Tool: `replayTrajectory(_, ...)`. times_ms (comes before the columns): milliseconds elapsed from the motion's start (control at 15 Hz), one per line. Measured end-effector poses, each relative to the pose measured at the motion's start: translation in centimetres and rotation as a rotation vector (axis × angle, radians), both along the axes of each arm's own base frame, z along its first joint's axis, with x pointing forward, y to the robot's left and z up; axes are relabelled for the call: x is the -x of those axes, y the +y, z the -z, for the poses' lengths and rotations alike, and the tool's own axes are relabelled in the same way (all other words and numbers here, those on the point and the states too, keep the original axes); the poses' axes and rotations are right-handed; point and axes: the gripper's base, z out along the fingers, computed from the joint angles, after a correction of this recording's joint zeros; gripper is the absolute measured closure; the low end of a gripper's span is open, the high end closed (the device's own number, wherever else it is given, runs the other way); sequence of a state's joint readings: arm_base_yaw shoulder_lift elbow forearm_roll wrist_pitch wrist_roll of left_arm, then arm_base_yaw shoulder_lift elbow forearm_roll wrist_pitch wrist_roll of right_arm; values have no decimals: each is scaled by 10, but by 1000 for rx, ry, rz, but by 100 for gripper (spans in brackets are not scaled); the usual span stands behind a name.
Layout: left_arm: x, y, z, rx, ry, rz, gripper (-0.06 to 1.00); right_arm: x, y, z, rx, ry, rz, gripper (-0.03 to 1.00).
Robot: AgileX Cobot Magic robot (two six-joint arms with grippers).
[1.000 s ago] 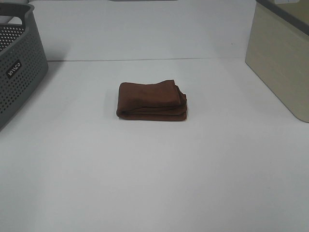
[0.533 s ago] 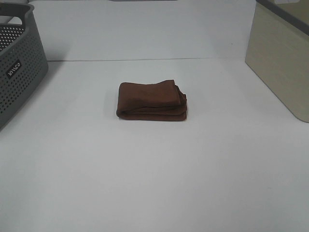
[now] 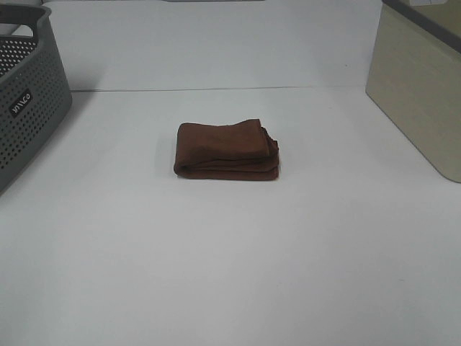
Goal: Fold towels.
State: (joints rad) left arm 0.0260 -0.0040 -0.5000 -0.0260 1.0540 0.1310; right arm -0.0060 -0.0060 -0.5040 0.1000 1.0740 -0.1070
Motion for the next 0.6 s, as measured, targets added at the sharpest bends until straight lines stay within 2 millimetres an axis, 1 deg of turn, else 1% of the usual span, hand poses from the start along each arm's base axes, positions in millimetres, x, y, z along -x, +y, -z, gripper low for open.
replayTrajectory(600, 0, 0, 0, 0, 0, 0, 36, 0, 0, 0, 0, 0, 0, 19)
